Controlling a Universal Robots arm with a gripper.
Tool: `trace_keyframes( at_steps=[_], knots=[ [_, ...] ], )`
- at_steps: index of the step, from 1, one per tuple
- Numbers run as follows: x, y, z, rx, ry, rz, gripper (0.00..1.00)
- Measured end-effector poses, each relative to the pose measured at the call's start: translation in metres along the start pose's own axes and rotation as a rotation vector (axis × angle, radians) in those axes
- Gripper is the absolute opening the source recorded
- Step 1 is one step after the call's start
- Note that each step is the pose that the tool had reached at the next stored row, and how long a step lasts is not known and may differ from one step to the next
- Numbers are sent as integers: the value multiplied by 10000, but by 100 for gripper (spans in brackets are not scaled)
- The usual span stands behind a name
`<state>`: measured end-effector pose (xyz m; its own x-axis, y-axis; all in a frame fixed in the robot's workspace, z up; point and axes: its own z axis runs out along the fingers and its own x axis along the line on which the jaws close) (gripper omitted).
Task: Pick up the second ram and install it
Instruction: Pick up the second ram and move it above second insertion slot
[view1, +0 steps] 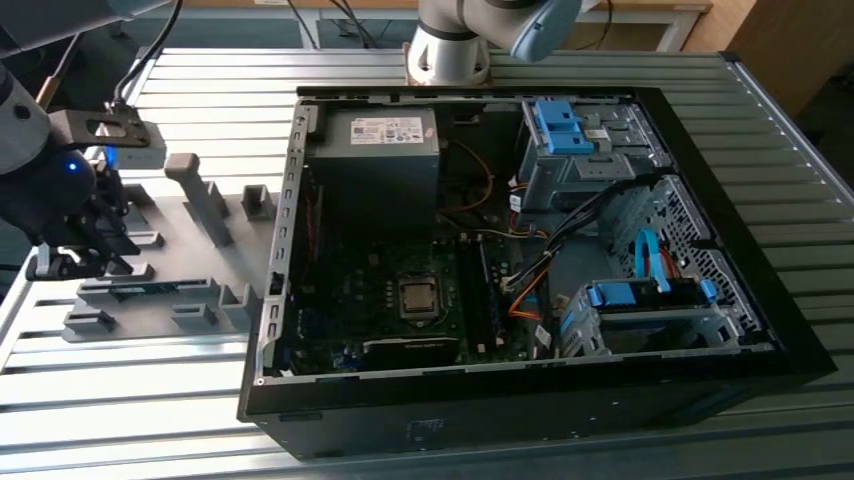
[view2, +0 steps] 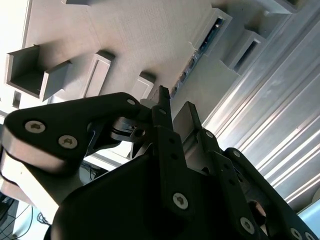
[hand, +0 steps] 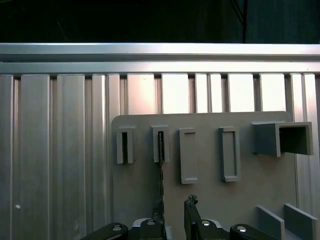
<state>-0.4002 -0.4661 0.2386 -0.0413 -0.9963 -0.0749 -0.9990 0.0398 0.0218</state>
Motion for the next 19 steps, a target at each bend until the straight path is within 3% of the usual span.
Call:
trace_keyframes(
  at_steps=[11,19],
  knots=[
    [2,-1,15,3,-2,-1,31],
    [28,-3,72,3,14,0,31]
  ],
)
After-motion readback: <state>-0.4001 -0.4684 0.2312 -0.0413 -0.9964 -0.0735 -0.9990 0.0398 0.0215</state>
